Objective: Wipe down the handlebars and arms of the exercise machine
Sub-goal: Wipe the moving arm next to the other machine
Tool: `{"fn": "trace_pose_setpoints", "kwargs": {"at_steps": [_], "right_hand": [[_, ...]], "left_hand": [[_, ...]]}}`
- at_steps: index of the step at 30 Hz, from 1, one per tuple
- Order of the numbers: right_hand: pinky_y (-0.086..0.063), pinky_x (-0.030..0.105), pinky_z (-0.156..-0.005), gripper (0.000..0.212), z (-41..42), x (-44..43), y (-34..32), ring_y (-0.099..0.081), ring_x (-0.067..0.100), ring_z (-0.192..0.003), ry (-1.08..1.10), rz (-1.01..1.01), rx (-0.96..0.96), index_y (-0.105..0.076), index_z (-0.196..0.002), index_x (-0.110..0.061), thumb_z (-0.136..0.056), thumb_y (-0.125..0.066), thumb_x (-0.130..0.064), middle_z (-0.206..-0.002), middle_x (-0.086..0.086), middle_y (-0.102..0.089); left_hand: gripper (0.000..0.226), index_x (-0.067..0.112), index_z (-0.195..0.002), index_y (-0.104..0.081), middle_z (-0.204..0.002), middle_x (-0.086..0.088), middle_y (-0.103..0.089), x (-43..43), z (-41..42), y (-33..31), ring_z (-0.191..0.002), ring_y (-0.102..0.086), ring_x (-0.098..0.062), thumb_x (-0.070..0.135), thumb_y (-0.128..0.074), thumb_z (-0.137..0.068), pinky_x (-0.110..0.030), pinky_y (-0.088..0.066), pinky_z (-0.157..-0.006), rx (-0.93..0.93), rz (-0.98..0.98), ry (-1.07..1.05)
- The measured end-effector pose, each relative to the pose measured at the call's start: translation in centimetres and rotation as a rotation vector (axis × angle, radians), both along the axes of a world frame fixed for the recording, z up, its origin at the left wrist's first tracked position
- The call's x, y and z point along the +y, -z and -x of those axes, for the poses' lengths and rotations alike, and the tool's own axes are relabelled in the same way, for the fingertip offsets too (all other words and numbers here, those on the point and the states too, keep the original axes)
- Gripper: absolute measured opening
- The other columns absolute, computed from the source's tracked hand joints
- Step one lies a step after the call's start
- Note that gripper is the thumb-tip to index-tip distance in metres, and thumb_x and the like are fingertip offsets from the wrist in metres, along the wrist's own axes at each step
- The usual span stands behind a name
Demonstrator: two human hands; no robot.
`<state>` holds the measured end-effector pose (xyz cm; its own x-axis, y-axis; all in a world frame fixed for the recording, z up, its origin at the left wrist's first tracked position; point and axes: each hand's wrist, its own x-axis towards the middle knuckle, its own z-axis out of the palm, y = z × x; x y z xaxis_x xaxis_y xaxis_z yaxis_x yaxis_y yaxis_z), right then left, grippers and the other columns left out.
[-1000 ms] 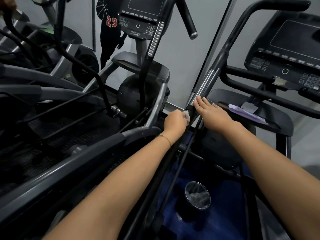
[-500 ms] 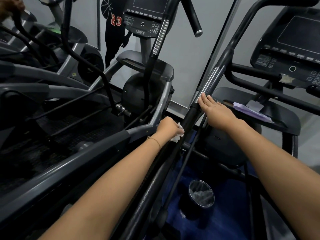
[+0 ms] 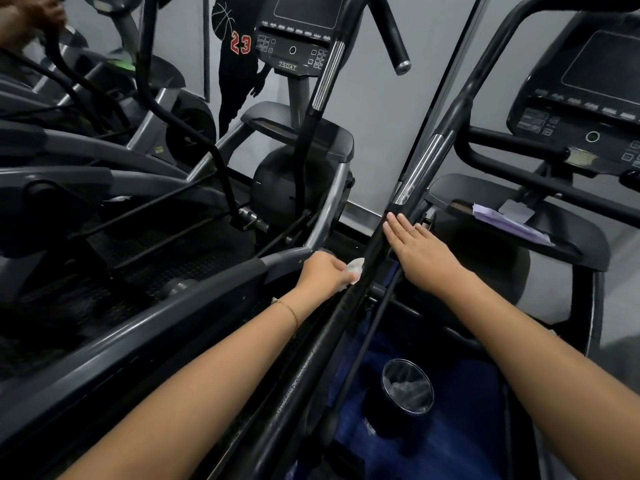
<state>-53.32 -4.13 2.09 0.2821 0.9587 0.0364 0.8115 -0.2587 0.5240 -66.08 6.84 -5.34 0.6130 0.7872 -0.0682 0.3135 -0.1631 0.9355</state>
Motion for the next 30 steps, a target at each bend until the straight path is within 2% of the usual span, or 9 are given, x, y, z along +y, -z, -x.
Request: {"fn": "trace_pose_setpoints", "kwargs": {"at_steps": [3, 7, 10, 12, 15, 18, 20, 24, 30], "right_hand": [[-0.007, 0.035, -0.117, 0.067, -0.2, 0.1, -0.4, 0.009, 0.023, -0.144, -0.007, 0.008, 0.033, 0.01, -0.147, -0.006, -0.093, -0.03, -0.002, -0.155, 0.011, 0.016], [-0.01, 0.035, -0.117, 0.071, -0.2, -0.1, -0.2, 0.01, 0.02, -0.144, 0.001, -0.004, 0.087, 0.009, -0.148, -0.008, -0.091, -0.032, 0.001, -0.155, 0.008, 0.017], [-0.012, 0.035, -0.117, 0.072, -0.3, 0.1, -0.1, 0.01, 0.019, -0.144, -0.004, -0.033, 0.123, 0.008, -0.148, -0.009, -0.09, -0.033, 0.003, -0.155, 0.007, 0.017], [-0.013, 0.035, -0.117, 0.072, -0.4, 0.1, -0.1, 0.011, 0.019, -0.144, 0.0, -0.039, 0.129, 0.009, -0.148, -0.009, -0.09, -0.033, 0.003, -0.155, 0.007, 0.017], [-0.013, 0.035, -0.118, 0.072, -0.2, 0.2, -0.2, 0.011, 0.019, -0.144, 0.017, -0.029, 0.128, 0.009, -0.148, -0.009, -0.09, -0.033, 0.002, -0.155, 0.007, 0.018], [-0.014, 0.035, -0.117, 0.073, 0.0, 0.3, -0.1, 0.011, 0.019, -0.144, 0.033, -0.025, 0.131, 0.01, -0.148, -0.009, -0.09, -0.033, 0.002, -0.155, 0.006, 0.018], [-0.015, 0.035, -0.117, 0.073, 0.0, 0.4, -0.2, 0.011, 0.019, -0.144, 0.041, -0.021, 0.132, 0.01, -0.148, -0.009, -0.09, -0.034, 0.002, -0.155, 0.006, 0.018], [-0.016, 0.034, -0.116, 0.07, 0.2, 0.5, -0.3, 0.011, 0.019, -0.144, 0.063, -0.017, 0.147, 0.009, -0.148, -0.01, -0.093, -0.033, 0.001, -0.155, 0.006, 0.019], [-0.019, 0.035, -0.115, 0.071, 0.5, 0.6, -0.4, 0.01, 0.018, -0.144, 0.077, -0.017, 0.173, 0.008, -0.148, -0.01, -0.091, -0.032, 0.003, -0.155, 0.005, 0.017]], "left_hand": [[0.035, 0.003, -0.065, -0.069, -0.052, -0.003, -0.054, -0.7, -1.4, -1.6, -0.061, -0.055, -0.017, 0.03, -0.062, -0.086, -0.025, -0.049, -0.073, -0.003, -0.036, -0.021], [0.024, 0.007, -0.082, -0.073, -0.063, -0.001, -0.06, -0.4, -2.0, -2.9, -0.074, -0.063, -0.02, 0.027, -0.06, -0.088, -0.023, -0.048, -0.076, 0.069, -0.121, 0.033], [0.025, 0.014, -0.066, -0.062, -0.063, -0.002, -0.057, -0.1, -0.9, -2.2, -0.068, -0.058, -0.023, 0.029, -0.062, -0.086, -0.028, -0.052, -0.072, 0.155, -0.107, 0.092], [0.026, 0.015, -0.063, -0.059, -0.069, -0.008, -0.061, -0.1, -0.5, -1.9, -0.073, -0.063, -0.028, 0.031, -0.064, -0.083, -0.034, -0.055, -0.077, 0.182, -0.085, 0.094], [0.035, 0.002, -0.094, -0.069, -0.101, -0.022, -0.068, -0.1, -1.2, -2.3, -0.096, -0.066, -0.034, 0.034, -0.062, -0.083, -0.037, -0.053, -0.082, 0.223, -0.088, 0.066], [0.046, 0.001, -0.108, -0.065, -0.112, -0.022, -0.064, -0.6, -2.0, -2.9, -0.101, -0.064, -0.034, 0.04, -0.057, -0.084, -0.036, -0.052, -0.085, 0.29, -0.135, 0.017], [0.044, 0.009, -0.108, -0.066, -0.11, -0.011, -0.067, -0.9, -2.0, -3.2, -0.1, -0.064, -0.029, 0.045, -0.053, -0.086, -0.032, -0.051, -0.083, 0.334, -0.15, 0.007], [0.023, 0.014, -0.096, -0.066, -0.091, -0.001, -0.069, -0.8, -1.4, -3.1, -0.085, -0.065, -0.021, 0.033, -0.057, -0.086, -0.023, -0.044, -0.064, 0.441, -0.183, 0.058], [0.037, 0.005, -0.102, -0.066, -0.106, -0.011, -0.067, -0.7, -1.9, -3.4, -0.098, -0.064, -0.027, 0.037, -0.055, -0.087, -0.03, -0.049, -0.075, 0.407, -0.21, 0.057]]}}
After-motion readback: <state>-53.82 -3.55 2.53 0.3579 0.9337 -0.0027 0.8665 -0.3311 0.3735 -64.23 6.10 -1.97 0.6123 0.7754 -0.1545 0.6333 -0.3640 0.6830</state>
